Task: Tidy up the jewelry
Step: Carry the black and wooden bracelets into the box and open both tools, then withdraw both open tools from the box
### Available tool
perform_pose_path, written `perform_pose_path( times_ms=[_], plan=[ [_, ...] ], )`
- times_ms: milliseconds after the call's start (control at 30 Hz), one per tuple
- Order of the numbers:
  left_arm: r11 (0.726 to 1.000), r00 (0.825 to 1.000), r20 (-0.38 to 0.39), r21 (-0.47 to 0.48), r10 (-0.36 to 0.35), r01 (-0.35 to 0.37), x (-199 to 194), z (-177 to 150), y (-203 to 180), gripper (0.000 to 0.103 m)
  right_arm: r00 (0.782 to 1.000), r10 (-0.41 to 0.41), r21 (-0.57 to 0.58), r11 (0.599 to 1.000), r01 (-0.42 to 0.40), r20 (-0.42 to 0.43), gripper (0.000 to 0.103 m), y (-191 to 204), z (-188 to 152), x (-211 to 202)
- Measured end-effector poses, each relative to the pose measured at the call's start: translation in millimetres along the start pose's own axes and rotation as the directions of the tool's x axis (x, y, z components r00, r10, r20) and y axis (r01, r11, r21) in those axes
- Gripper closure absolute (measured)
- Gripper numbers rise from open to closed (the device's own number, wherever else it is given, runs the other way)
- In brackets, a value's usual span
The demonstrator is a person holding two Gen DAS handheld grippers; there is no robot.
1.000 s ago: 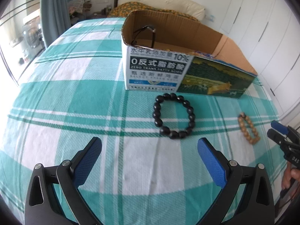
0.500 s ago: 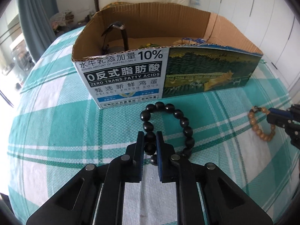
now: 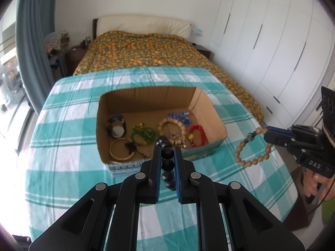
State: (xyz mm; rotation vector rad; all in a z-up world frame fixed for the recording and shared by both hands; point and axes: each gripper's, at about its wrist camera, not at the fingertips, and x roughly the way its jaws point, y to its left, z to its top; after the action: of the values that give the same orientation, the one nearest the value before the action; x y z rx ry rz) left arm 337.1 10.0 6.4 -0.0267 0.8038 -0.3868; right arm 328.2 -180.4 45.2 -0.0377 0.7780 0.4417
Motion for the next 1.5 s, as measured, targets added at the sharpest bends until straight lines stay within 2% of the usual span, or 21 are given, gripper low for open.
perform_pose_path(
  times_ms=[167, 400, 567, 900, 933, 967, 1033, 1067, 1233, 1300, 1367, 1400, 1500],
  plan=[
    [0.999, 0.998, 0.048, 0.028, 0.04, -0.042, 4, 40, 2, 0.093, 0.999, 0.028, -0.032, 0.999, -0.027, 0.034, 0.091, 8, 48, 13],
    [0.997, 0.997, 0.013, 0.004, 0.082, -0.083, 50, 62, 21, 0.093, 0.997, 0.078, 0.012, 0.997, -0.078, -0.008, 0.091, 3, 84, 72],
    [0.995, 0.995, -0.036, -0.017, 0.093, -0.094, 79, 58, 34, 0.093, 0.991, 0.115, 0.053, 0.992, -0.112, -0.065, 0.091, -4, 84, 115],
    [0.989, 0.983, -0.118, -0.023, 0.142, -0.146, 128, 35, 42, 0.091, 0.981, 0.108, 0.13, 0.988, -0.088, -0.158, 0.089, -28, 62, 179],
    [0.987, 0.98, -0.12, -0.024, 0.157, -0.161, 131, 32, 43, 0.081, 0.983, 0.088, 0.132, 0.989, -0.067, -0.159, 0.088, -29, 61, 180],
    [0.984, 0.977, -0.123, -0.027, 0.172, -0.176, 132, 31, 43, 0.053, 0.985, 0.066, 0.131, 0.99, -0.045, -0.16, 0.086, -30, 60, 181],
    [0.978, 0.974, -0.095, -0.034, 0.203, -0.207, 128, 29, 43, 0.022, 0.988, 0.032, 0.128, 0.992, -0.013, -0.152, 0.063, -30, 58, 176],
    [0.974, 0.972, -0.071, -0.032, 0.222, -0.225, 123, 29, 42, 0.016, 0.99, 0.019, 0.128, 0.992, -0.001, -0.141, 0.046, -30, 58, 171],
    [0.957, 0.956, 0.021, -0.011, 0.291, -0.291, 91, 31, 27, 0.001, 0.992, -0.045, 0.113, 0.992, 0.058, -0.116, 0.042, -26, 58, 142],
    [0.942, 0.941, 0.06, 0.009, 0.334, -0.335, 76, 31, 17, 0.001, 0.992, -0.082, 0.098, 0.991, 0.092, -0.101, 0.029, -22, 57, 129],
    [0.932, 0.931, 0.069, 0.025, 0.358, -0.36, 65, 29, 9, 0.001, 0.992, -0.101, 0.098, 0.989, 0.108, -0.081, 0.022, -17, 55, 114],
    [0.93, 0.929, 0.059, 0.027, 0.364, -0.366, 60, 28, 6, 0.001, 0.991, -0.109, 0.101, 0.988, 0.116, -0.075, 0.022, -14, 54, 106],
    [0.939, 0.938, 0.04, -0.016, 0.345, -0.345, 44, 23, 1, 0.001, 0.987, -0.153, 0.11, 0.981, 0.158, -0.052, 0.018, -7, 49, 82]
  ],
)
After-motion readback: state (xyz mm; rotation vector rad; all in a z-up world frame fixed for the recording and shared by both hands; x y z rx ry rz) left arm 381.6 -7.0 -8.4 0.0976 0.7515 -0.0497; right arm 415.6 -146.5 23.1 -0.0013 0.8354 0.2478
